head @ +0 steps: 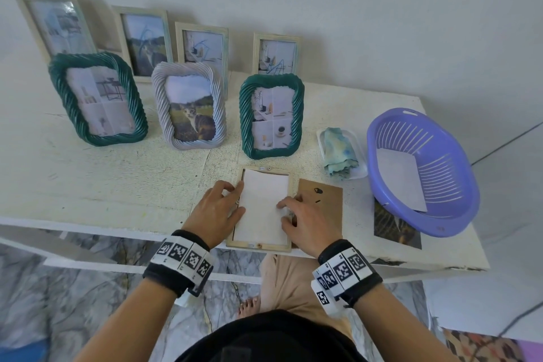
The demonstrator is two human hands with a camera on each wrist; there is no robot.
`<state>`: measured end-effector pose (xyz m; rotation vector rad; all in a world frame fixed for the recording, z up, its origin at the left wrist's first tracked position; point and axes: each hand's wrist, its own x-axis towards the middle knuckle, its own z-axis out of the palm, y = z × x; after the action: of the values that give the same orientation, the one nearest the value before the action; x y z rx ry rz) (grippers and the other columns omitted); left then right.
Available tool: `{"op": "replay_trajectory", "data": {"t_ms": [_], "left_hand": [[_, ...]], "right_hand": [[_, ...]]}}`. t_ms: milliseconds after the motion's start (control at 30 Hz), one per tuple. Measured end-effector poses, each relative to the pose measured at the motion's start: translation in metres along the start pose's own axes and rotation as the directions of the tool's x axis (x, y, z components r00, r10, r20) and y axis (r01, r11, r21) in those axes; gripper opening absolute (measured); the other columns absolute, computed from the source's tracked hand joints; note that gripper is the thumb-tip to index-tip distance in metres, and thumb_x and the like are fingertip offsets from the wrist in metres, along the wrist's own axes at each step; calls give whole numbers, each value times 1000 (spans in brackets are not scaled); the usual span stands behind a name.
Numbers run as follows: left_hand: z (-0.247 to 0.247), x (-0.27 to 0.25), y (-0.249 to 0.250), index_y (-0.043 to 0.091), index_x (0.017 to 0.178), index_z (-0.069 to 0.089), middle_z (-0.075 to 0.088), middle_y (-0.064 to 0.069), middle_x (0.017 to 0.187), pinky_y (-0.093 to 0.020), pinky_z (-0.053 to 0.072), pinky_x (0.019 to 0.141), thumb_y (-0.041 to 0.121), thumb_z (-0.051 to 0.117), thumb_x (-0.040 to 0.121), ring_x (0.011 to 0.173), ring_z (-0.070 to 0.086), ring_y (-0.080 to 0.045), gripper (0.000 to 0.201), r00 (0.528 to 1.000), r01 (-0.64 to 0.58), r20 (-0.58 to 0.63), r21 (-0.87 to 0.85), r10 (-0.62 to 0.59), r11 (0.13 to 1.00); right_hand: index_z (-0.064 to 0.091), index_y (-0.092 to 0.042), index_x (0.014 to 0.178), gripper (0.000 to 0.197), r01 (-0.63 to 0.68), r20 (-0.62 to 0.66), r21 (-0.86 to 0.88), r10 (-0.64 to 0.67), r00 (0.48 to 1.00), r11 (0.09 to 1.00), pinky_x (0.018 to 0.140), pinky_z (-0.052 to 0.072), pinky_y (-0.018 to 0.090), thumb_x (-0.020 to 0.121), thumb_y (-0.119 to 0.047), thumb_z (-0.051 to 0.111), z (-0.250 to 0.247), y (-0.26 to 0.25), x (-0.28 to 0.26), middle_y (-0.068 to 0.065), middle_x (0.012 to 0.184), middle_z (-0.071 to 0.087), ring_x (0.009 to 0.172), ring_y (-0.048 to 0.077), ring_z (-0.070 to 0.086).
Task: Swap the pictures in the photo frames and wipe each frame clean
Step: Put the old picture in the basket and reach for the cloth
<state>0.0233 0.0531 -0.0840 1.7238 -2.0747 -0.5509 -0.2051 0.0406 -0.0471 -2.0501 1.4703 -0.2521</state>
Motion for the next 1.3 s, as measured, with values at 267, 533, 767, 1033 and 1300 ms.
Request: {"op": "replay_trajectory", "data": {"t_ms": [267, 533, 767, 1033, 1300], "left_hand": [[6, -6, -2, 18, 135, 55, 50, -3, 120, -37, 53, 79, 46, 40, 86, 94, 58, -20, 58, 998, 7, -63, -118, -14, 993], [11, -13, -4, 17, 135, 54, 52, 9, 102, -27, 51, 78, 42, 45, 88, 87, 55, -2, 54, 995, -34, -99, -287, 6, 957], [16, -15, -1, 17, 125, 62, 56, 7, 85, -21, 48, 74, 40, 50, 84, 79, 56, -10, 49, 990, -32, -139, -369, -21, 929], [14, -14, -4, 23, 123, 62, 63, 9, 89, -26, 50, 77, 38, 51, 82, 82, 59, -13, 45, 992, -41, -126, -456, -19, 889], [18, -13, -3, 35, 118, 63, 65, 18, 93, -25, 49, 78, 46, 56, 81, 84, 60, -11, 40, 990, -40, -137, -449, -24, 892]], "right_hand": [[60, -20, 129, 36, 26, -9, 25, -25, 1000, 999, 63, 34, 0, 93, -16, 55, 0, 3, 1, 2, 114, 44, 62, 0, 44], [57, -22, 126, 34, 13, -174, -41, -20, 985, 999, 64, 40, 19, 93, -24, 54, -10, 16, -5, 1, 97, 52, 72, 10, 51], [50, -17, 123, 47, -347, -180, -441, 297, 938, 828, 80, 44, 38, 90, -50, 47, -18, 35, -28, 8, 121, 47, 108, 29, 45], [60, -16, 124, 46, -356, -271, -51, 330, 904, 933, 88, 46, 36, 82, -34, 66, -29, 50, -32, 6, 105, 48, 106, 29, 49], [62, -23, 123, 47, -214, -365, -113, 160, 917, 970, 79, 49, 34, 81, -43, 65, -37, 17, -34, 0, 102, 46, 104, 21, 45]]}}
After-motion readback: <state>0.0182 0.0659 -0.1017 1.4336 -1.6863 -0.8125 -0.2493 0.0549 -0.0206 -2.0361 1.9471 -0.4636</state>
